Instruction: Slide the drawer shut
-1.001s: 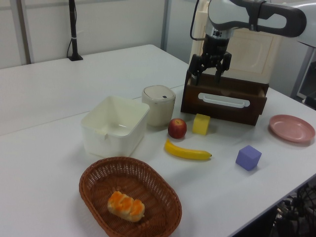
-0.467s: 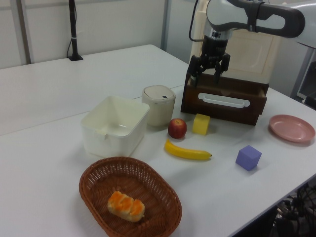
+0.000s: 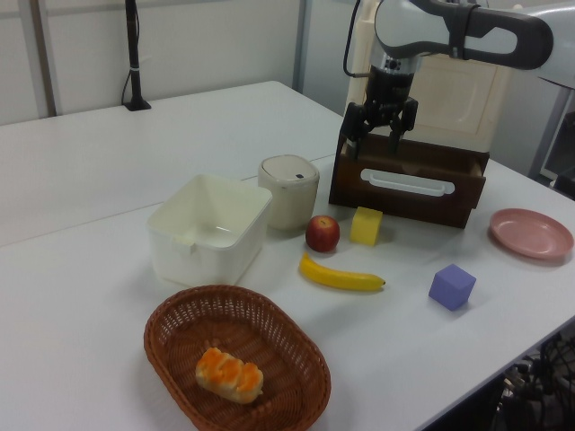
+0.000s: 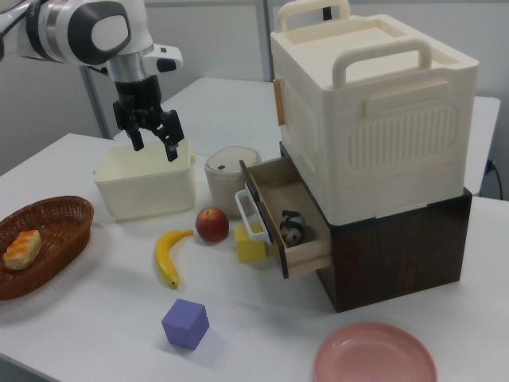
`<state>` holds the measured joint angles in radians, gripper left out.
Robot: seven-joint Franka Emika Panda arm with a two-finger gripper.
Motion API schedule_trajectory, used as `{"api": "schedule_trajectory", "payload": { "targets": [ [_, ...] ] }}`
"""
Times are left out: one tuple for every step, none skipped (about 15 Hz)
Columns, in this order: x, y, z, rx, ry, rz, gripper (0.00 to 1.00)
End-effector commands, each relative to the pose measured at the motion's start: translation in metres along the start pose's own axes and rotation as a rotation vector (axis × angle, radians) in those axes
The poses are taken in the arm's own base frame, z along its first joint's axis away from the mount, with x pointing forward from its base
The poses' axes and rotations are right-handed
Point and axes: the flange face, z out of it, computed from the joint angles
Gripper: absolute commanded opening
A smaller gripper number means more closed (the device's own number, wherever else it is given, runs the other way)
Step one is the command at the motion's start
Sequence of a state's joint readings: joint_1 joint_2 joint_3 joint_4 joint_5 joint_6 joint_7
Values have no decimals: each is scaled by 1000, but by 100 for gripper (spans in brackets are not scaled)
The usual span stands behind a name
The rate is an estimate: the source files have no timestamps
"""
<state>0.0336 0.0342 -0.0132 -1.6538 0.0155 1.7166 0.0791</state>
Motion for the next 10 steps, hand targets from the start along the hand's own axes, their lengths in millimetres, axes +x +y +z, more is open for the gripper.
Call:
{"api": "schedule_trajectory", "payload": {
  "targets": [
    [-3,-2,1,-10,-17,-37,100],
    [-3,-1,4,-12,-23,-37,100],
    [-4,-1,11,-16,-37,-37,100],
    [-5,0,14,-18,-46,-38,100],
    [-6,1,17,-22,-52,-37,100],
    [-5,3,21,-30,-59,-39,100],
    [-5,3,28,-38,-72,-46,100],
    [-5,5,31,-47,-78,-53,100],
    [-6,9,36,-59,-89,-64,100],
    [-7,13,40,-75,-98,-85,100]
  ]
}}
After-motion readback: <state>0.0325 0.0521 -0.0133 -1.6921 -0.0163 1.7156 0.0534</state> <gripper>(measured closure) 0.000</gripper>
